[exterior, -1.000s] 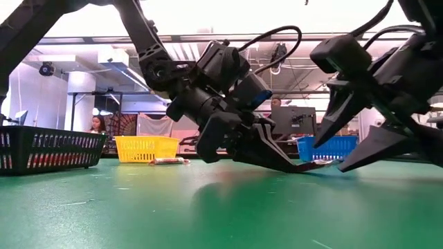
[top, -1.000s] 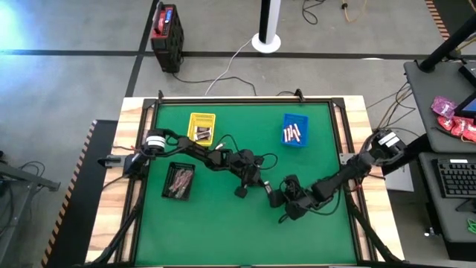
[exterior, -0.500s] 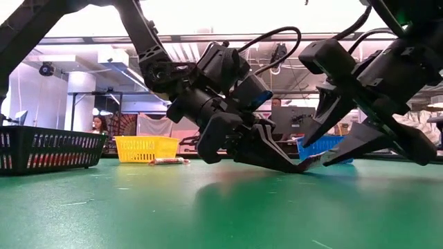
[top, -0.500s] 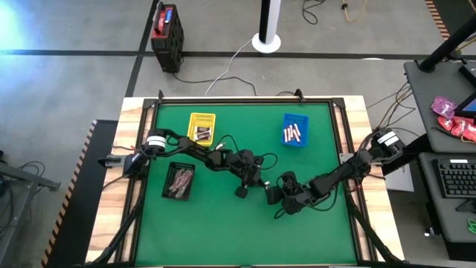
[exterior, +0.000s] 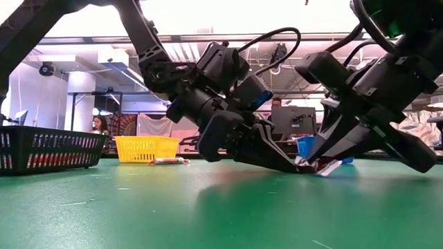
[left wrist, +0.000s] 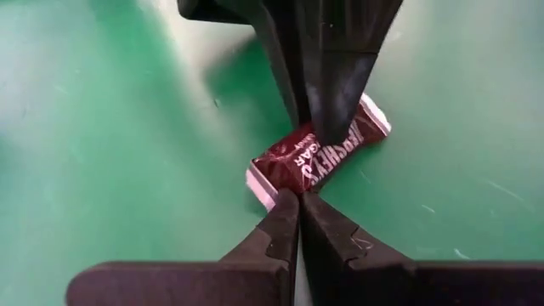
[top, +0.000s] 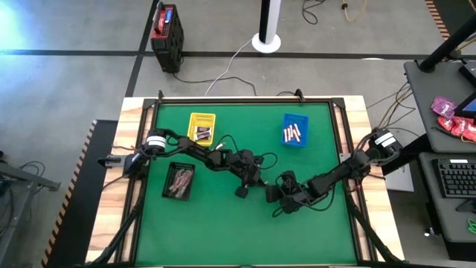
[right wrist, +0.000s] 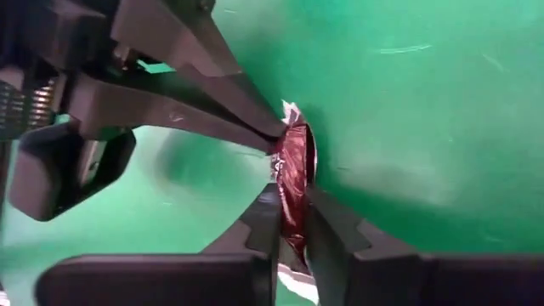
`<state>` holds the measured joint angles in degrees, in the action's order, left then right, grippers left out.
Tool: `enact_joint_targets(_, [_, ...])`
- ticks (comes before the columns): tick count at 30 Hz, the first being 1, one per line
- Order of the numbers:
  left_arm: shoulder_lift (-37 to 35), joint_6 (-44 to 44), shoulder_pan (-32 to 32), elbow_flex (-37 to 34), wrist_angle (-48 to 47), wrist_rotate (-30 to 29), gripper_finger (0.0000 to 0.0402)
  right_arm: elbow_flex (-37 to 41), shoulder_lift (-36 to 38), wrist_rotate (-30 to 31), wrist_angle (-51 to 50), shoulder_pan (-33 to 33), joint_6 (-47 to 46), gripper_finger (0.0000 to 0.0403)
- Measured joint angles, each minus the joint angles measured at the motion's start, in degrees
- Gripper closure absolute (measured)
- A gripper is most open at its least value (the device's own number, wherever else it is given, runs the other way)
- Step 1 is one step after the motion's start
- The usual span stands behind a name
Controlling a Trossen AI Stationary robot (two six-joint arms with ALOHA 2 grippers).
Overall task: Sort candy by brand, put in halloween buckets
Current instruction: Put the brown chocolate into the yellow bin
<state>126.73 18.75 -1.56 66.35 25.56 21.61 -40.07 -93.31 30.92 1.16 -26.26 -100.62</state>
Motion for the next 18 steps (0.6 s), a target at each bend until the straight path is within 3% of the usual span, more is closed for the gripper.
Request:
enact_joint_targets(6, [-1.8,-0.8,-1.0,-0.3,-1.8,-0.7,0.0402,-0.1,0.1,0.8,0.9,-0.1,2.9,0.0387])
enact_joint_targets(9, [-4.3,0.7,-1.8,-0.3,-7.4,-0.8,0.0401,-0.1,0.6,0.3,0.3,0.0,4.4,0.0388])
enact_joint_targets(15, [-14.9,5.9,-3.1,-1.5,-26.1,-0.7,0.0401,0.0,3.2,1.7,-0.6,0.5,14.0,0.0389])
enact_joint_targets(18, [-22.1,6.3,-3.0,-3.8,-29.7,-0.6,0.0401,-0.5,3.8,3.5,0.1,3.5,22.3,0.0389])
